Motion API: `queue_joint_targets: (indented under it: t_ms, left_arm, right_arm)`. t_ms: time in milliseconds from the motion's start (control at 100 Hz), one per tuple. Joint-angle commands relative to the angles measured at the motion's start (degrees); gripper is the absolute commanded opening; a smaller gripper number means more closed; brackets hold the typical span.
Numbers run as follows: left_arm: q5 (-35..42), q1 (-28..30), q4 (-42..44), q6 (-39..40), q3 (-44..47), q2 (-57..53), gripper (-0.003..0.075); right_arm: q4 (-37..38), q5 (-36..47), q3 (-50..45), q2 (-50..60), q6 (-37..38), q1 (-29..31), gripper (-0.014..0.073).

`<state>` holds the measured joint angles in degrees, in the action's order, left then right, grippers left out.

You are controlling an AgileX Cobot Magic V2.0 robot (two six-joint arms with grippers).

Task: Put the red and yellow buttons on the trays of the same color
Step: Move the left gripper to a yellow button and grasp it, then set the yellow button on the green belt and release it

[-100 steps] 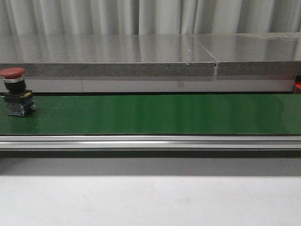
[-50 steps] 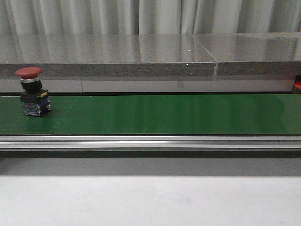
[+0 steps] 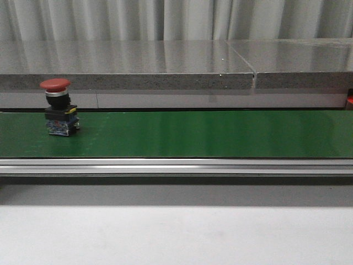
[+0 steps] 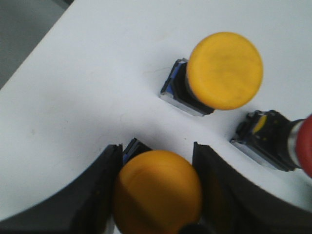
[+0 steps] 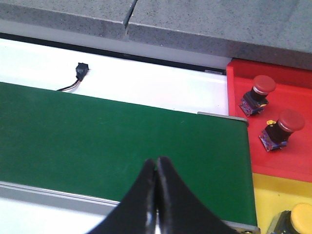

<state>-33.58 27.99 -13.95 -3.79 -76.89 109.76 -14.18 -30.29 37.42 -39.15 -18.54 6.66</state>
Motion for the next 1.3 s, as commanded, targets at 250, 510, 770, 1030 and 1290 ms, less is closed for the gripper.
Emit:
queue_joint_targets:
  t_ms: [250, 510, 770, 1030, 1290]
  left_arm:
    - [-1.9, -0.4, -3.5, 0.5, -1.7, -18.4, -0.0002]
    - [-4.9, -3.4, -3.4, -0.1, -1.7, -29.5, -0.0002]
    - [-8.9, -10.6, -3.4, -1.5, 1.5, -32.2, -0.0002]
    - [-3.4, -17.2, -3.4, -1.7, 10.4, -32.0, -0.0002]
    - [-0.6, -18.3, -3.1, -1.7, 13.1, -28.2, 0.0]
  right_arm:
    - [-0.6, 3.6, 1.5, 0.3, -0.4, -0.3, -0.0068]
    - [-0.6, 3.6, 1.5, 0.3, -0.4, -0.3, -0.0068]
    - [-0.6, 3.6, 1.5, 0.3, -0.4, -0.3, -0.0068]
    - [-0.6, 3.6, 1.5, 0.3, -0.4, -0.3, -0.0068]
    - [-0.6, 3.6, 1.5, 0.3, -0.4, -0.3, -0.0068]
